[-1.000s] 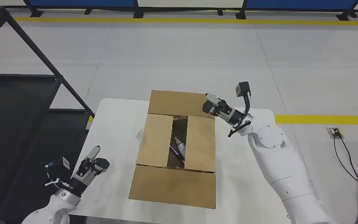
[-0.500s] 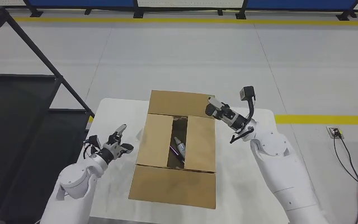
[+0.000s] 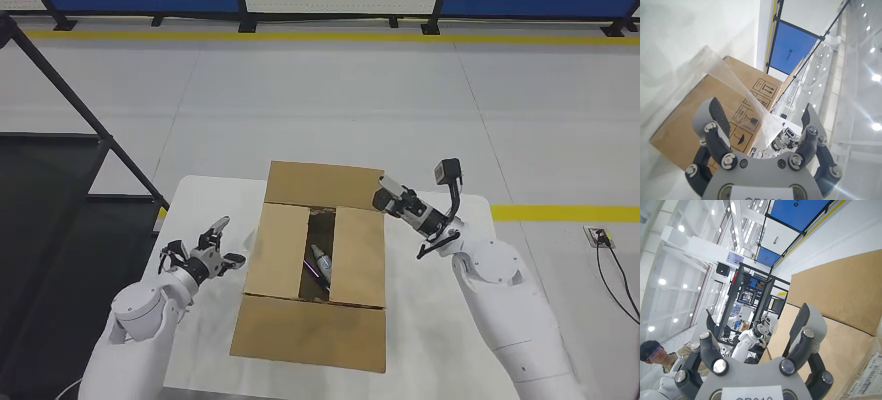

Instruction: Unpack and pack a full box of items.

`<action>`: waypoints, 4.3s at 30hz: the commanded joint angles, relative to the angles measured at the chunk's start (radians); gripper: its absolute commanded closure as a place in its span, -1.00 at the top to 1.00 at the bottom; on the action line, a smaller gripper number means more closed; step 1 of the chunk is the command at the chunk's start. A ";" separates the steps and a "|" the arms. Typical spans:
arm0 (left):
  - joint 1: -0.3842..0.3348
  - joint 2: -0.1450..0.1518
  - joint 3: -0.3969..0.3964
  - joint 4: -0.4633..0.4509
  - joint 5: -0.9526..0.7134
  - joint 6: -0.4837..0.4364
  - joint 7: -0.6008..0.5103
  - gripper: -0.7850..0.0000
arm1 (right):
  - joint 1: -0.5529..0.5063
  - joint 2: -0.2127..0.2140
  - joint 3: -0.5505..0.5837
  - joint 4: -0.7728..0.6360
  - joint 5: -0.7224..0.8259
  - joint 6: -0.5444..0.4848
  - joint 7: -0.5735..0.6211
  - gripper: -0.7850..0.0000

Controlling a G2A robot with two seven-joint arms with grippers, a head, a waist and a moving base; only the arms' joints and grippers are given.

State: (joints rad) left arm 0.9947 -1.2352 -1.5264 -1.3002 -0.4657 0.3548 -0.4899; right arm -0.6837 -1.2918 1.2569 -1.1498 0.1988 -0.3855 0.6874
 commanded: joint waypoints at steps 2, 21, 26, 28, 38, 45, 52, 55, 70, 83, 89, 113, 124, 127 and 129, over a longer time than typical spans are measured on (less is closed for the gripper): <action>-0.047 -0.010 0.031 0.053 -0.047 0.015 0.032 1.00 | 0.009 -0.001 -0.005 0.013 0.003 -0.004 0.004 1.00; -0.150 -0.043 0.070 0.249 -0.246 -0.120 0.096 1.00 | -0.007 0.005 -0.001 0.008 0.008 -0.009 -0.002 1.00; -0.111 -0.039 0.037 0.219 -0.285 -0.156 0.082 1.00 | 0.000 0.004 -0.008 0.015 0.012 -0.009 0.002 1.00; -0.090 -0.037 0.019 0.198 -0.303 -0.169 0.087 1.00 | 0.002 0.004 -0.008 0.018 0.012 -0.013 0.002 1.00; 0.004 -0.026 -0.035 0.096 -0.334 -0.164 0.107 1.00 | 0.015 0.004 -0.015 0.033 0.025 -0.023 0.014 1.00; -0.012 -0.019 0.008 0.106 -0.250 -0.075 0.071 1.00 | 0.018 0.004 -0.020 0.043 0.030 -0.035 0.021 1.00; -0.058 -0.030 0.052 0.139 -0.262 -0.089 0.120 1.00 | 0.002 0.007 -0.012 0.033 0.034 -0.042 0.020 1.00; -0.087 -0.038 0.074 0.171 -0.279 -0.105 0.153 1.00 | -0.004 0.009 -0.010 0.028 0.034 -0.042 0.018 1.00; 0.026 -0.001 -0.017 0.077 -0.192 -0.124 0.002 1.00 | 0.017 0.007 -0.020 0.052 -0.011 0.021 -0.061 1.00; 0.312 0.093 -0.178 -0.212 0.115 -0.083 -0.539 1.00 | 0.027 0.002 -0.032 0.062 -0.044 0.070 -0.130 1.00; 0.368 0.117 -0.193 -0.283 0.128 -0.092 -0.754 1.00 | 0.037 -0.002 -0.034 0.076 -0.045 0.092 -0.173 1.00; 0.406 0.120 -0.161 -0.434 -0.146 -0.085 -0.522 1.00 | 0.240 -0.060 -0.137 0.465 -0.062 0.112 -0.178 1.00; 0.391 0.105 -0.091 -0.484 -0.202 -0.113 -0.255 1.00 | 0.336 -0.093 -0.129 0.670 0.108 -0.112 0.033 1.00; 0.389 0.101 -0.067 -0.500 -0.197 -0.124 -0.195 1.00 | 0.345 -0.090 -0.112 0.683 0.146 -0.166 0.103 1.00; 0.386 0.099 -0.052 -0.510 -0.191 -0.129 -0.164 1.00 | 0.348 -0.085 -0.102 0.684 0.160 -0.190 0.141 1.00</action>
State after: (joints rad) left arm 1.3823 -1.1354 -1.5867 -1.8051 -0.6605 0.2281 -0.6729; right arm -0.3368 -1.3793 1.1500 -0.4648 0.3524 -0.5640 0.8073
